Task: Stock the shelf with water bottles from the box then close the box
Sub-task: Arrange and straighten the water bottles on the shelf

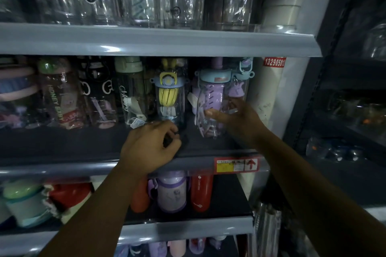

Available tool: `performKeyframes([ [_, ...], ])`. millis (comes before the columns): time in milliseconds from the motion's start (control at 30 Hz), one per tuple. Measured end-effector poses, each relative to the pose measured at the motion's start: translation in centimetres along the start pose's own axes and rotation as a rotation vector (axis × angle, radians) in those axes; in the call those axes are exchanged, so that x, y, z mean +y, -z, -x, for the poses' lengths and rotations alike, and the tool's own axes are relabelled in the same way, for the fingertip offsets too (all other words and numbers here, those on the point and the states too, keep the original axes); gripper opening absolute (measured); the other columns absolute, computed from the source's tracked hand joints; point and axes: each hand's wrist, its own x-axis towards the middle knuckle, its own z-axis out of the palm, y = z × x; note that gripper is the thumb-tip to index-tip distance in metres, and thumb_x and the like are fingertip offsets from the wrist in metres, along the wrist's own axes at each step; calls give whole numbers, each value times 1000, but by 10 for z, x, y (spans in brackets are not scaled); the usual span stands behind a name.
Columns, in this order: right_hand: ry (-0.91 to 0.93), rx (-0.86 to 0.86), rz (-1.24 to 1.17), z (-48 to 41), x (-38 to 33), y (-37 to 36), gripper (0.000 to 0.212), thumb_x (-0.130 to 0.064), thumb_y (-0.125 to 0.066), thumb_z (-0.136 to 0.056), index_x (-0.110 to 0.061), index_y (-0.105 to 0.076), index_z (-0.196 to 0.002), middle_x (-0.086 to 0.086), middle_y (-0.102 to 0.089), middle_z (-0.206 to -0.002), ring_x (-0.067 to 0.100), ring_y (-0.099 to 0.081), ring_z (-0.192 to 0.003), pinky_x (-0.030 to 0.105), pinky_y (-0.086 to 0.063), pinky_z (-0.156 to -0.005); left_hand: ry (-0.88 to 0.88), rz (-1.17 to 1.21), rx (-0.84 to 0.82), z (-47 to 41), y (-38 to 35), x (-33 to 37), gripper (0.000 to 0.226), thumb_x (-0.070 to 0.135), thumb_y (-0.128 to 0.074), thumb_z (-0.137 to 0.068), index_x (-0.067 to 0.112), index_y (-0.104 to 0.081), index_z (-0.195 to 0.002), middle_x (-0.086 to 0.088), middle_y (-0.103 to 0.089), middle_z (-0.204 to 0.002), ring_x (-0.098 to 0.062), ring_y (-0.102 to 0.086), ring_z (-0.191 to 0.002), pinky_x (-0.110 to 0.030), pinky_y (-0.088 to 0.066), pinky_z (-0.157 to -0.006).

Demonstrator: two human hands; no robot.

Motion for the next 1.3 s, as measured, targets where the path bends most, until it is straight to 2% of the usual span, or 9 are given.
performKeyframes([
  [267,-1,59,123,-14,5,-11,33,-39,-76,-88,-21,-61,-111,-7,-66,-98,9,-71,-73,11,-50,-54,17,-5,10,-1,1,2,51,58,-39,-80,28,-73,-104,14,-74,-97,-10,-68,-87,-26,-50,-73],
  [433,-15,78,120,-19,8,-13,51,-43,-74,-89,-20,-57,-130,-3,-64,-116,12,-71,-85,8,-49,-55,24,-2,9,-1,0,2,49,58,-39,-81,29,-72,-102,14,-74,-96,-9,-67,-87,-27,-52,-74],
  [600,-1,76,145,-20,7,-14,30,-42,-73,-91,-30,-55,-111,-13,-62,-102,13,-69,-89,8,-47,-56,17,-2,18,0,0,1,45,58,-40,-82,30,-72,-100,15,-74,-94,-7,-67,-85,-26,-51,-73],
  [733,10,64,151,-19,6,-16,24,-40,-71,-93,-31,-53,-106,-14,-62,-97,12,-68,-89,17,-48,-66,28,9,13,-1,1,2,47,60,-39,-82,31,-71,-101,17,-73,-94,-6,-65,-85,-26,-50,-74],
  [833,31,36,172,-17,8,-15,23,-35,-74,-91,-30,-55,-102,-17,-60,-94,-5,-65,-87,13,-52,-71,35,12,13,-1,0,2,48,60,-39,-82,31,-71,-103,16,-73,-93,-7,-67,-86,-28,-54,-75],
  [967,11,-45,218,-11,19,-15,44,-21,-85,-81,-25,-52,-110,-25,-58,-92,-31,-53,-76,3,-50,-76,45,0,2,-2,0,2,48,60,-38,-81,31,-69,-103,16,-73,-93,-8,-67,-85,-30,-55,-75],
  [1033,4,-41,231,-12,21,-13,46,-22,-86,-80,-25,-52,-113,-27,-56,-90,-32,-51,-74,-5,-42,-67,46,-1,4,-2,0,2,47,60,-39,-82,31,-70,-102,16,-73,-92,-8,-67,-84,-29,-55,-74],
  [1167,12,-39,247,-13,23,-11,46,-23,-85,-81,-28,-49,-110,-29,-51,-90,-21,-53,-73,-2,-45,-67,59,-5,-3,-1,0,3,47,60,-39,-82,31,-69,-103,16,-73,-93,-8,-66,-85,-29,-55,-75],
  [1300,-3,-41,254,-16,24,-10,48,-23,-84,-82,-28,-45,-110,-28,-48,-90,-14,-47,-77,-7,-35,-58,69,-11,-5,-1,1,4,47,60,-39,-82,32,-69,-103,16,-73,-93,-9,-67,-85,-29,-54,-75],
])
